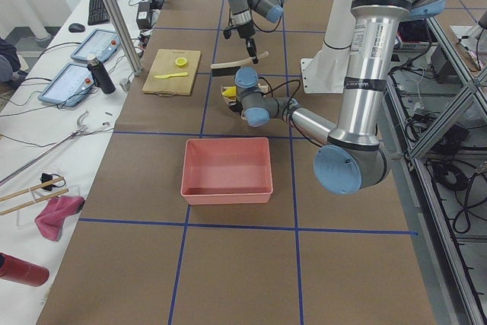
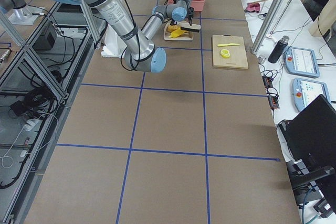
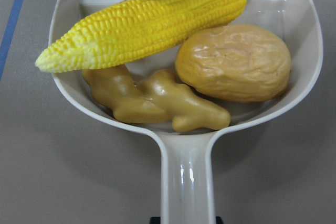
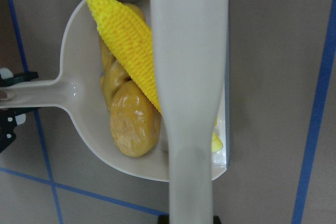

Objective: Sweep and dump trash into bin
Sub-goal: 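Sweep the ginger, potato and corn into the dustpan with the right gripper's brush, then lift the dustpan with the left gripper while the right gripper withdraws the brush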

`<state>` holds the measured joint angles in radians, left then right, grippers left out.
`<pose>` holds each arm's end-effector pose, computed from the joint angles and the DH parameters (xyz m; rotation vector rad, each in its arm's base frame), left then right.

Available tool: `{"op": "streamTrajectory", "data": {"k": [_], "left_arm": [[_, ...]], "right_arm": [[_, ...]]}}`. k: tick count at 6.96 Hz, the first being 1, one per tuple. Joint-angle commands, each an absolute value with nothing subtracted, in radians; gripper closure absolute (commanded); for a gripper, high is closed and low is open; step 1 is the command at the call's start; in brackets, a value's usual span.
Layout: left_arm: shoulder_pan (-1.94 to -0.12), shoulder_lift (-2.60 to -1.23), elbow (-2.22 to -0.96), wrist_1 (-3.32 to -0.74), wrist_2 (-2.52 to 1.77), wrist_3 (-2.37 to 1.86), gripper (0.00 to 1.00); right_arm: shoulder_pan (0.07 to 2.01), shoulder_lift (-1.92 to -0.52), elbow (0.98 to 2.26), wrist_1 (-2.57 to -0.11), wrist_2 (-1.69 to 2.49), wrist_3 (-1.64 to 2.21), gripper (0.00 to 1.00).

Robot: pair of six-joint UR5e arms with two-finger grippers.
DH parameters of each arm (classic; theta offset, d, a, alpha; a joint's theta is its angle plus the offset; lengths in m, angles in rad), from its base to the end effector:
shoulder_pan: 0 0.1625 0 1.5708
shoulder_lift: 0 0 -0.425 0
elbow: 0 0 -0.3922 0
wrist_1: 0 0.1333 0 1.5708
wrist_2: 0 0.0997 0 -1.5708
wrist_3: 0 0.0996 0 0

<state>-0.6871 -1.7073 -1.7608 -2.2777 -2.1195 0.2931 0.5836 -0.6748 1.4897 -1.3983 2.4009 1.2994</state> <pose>0.3762 -0.4139 0.4156 0.8878 0.8358 1.3231 -0.5611 -0.4422 0.0964 -0.3046 -1.1514 -0.1349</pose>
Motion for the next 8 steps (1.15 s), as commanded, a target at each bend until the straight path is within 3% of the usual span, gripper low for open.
{"op": "streamTrajectory", "data": {"k": [1, 4, 7, 8], "left_arm": [[-0.687, -1.707, -1.761, -2.278, -2.118, 0.288, 1.0], [-0.689, -1.707, -1.761, -2.281, -2.118, 0.276, 1.0], [-0.693, -1.707, -1.767, -2.302, -2.115, 0.269, 1.0], [-0.695, -1.706, -1.767, -2.351, -2.112, 0.217, 1.0]], "right_arm": [[0.664, -0.721, 1.547, -1.407, 2.442, 1.298, 1.0], [0.852, -0.872, 1.693, -1.414, 2.434, 1.191, 1.0], [1.027, -1.152, 2.011, -1.821, 2.364, 0.666, 1.0], [1.048, -1.258, 2.035, -1.841, 2.35, 0.559, 1.0]]}}
